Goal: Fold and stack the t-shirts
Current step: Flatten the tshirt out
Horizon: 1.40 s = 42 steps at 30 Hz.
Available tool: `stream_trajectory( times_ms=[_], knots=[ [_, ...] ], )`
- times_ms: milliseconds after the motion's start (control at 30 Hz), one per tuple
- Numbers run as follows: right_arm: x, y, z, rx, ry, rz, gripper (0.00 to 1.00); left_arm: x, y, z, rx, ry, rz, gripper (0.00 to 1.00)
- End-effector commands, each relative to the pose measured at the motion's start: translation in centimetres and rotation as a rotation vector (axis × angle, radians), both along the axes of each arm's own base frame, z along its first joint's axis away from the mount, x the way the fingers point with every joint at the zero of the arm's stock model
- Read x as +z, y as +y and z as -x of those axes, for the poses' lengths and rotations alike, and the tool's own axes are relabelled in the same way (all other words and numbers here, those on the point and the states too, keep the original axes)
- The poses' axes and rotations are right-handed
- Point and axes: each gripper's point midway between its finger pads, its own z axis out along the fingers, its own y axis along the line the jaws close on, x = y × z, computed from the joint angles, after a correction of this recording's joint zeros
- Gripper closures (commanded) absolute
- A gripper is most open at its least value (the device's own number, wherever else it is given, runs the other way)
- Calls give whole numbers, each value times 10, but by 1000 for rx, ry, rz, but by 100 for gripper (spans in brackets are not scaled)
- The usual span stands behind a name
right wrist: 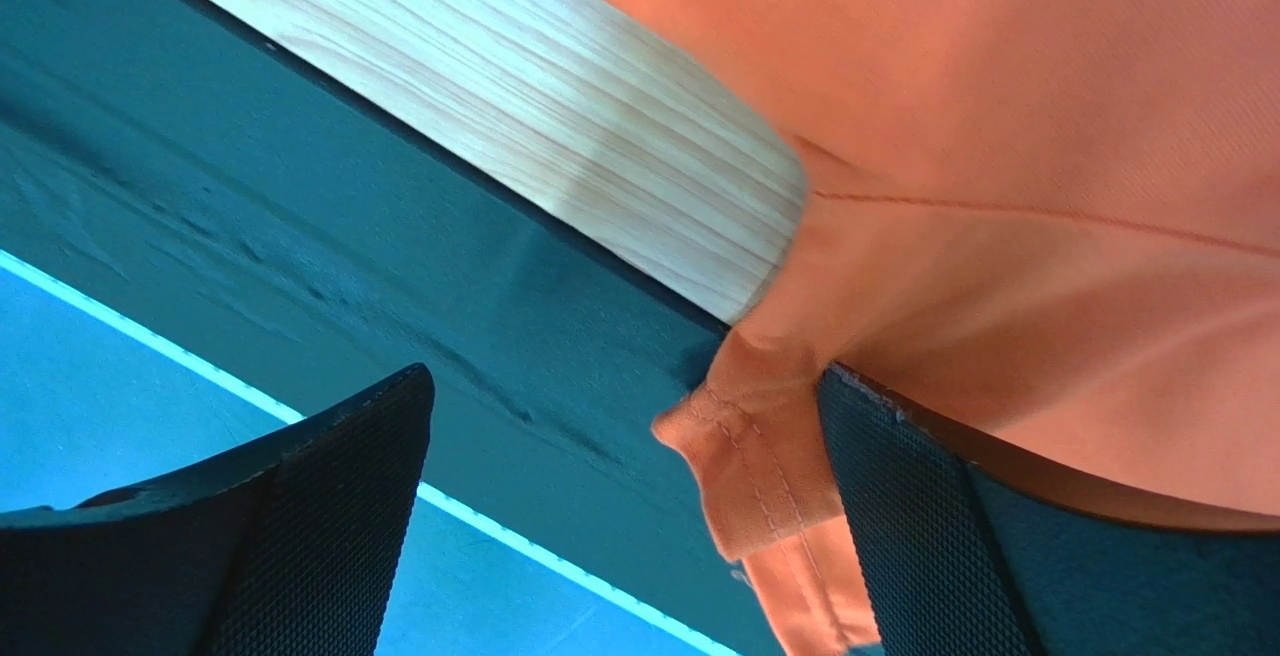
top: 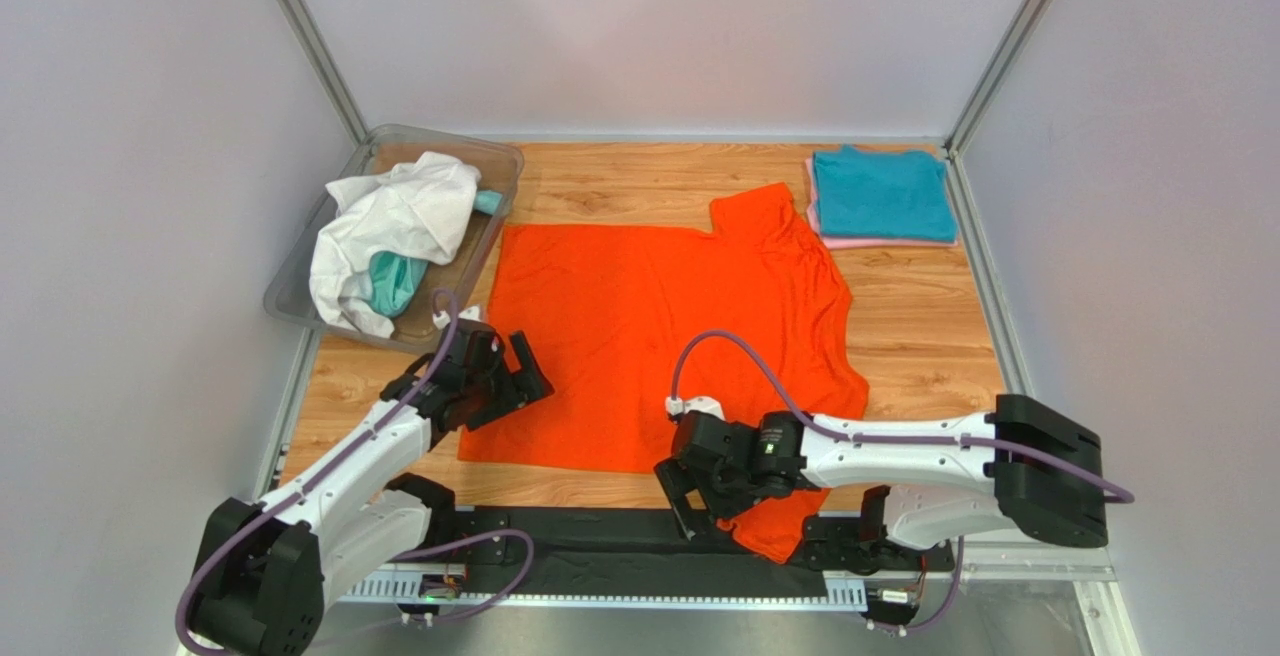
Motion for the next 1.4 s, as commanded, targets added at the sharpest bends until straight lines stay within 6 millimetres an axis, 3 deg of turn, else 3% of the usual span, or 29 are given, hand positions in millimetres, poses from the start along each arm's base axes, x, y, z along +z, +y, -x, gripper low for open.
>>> stream_trajectory(
  times_ms=[0,167,233,467,533,633,667,733,767,833,867,933,1000,1033,1100,1133,1200,1233,1367],
  knots=[
    [5,-18,15,-11,62,38,0,-15,25,20,46,92,-121,0],
    [30,-12,7,-10,21,-7,0,-10,29,24,60,86,-128,0],
    [39,-20,-1,-33,-13,9,0,-1,26,19,54,64,-110,0],
    [80,-49,-69,-237,-157,-13,0,59,11,-12,14,-92,-54,0],
    [89,-60,-100,-348,-183,-29,0,75,8,-26,4,-137,-58,0],
    [93,-80,-153,-492,-249,-24,0,75,0,-49,-16,-123,-75,0],
    [89,-78,-168,-487,-246,-35,0,75,-4,-56,-22,-128,-71,0],
    [81,-96,-197,-584,-224,-22,0,80,-13,-72,-43,-137,-60,0],
    [84,-98,-211,-600,-230,-29,0,70,-17,-81,-52,-108,-66,0],
    [68,-112,-237,-637,-200,22,0,64,-18,-99,-45,-83,-80,0],
    [72,-114,-252,-650,-215,32,0,64,-20,-108,-45,-94,-79,0],
    [54,-130,-271,-673,-190,105,0,59,-24,-126,-47,-76,-71,0],
    [58,-139,-295,-705,-210,119,0,57,-25,-141,-45,-79,-71,0],
    [48,-142,-301,-704,-188,147,0,53,-27,-151,-47,-70,-78,0],
    [50,-148,-321,-713,-209,159,0,48,-25,-162,-45,-59,-93,0],
    [40,-152,-326,-715,-193,186,0,43,-26,-171,-46,-49,-100,0],
    [39,-158,-342,-731,-206,203,0,48,-27,-186,-51,-58,-103,0],
    [26,-161,-345,-734,-180,225,0,39,-26,-188,-53,-31,-116,0],
    [14,-165,-365,-740,-164,231,0,30,-28,-205,-61,-25,-128,0]
  ],
)
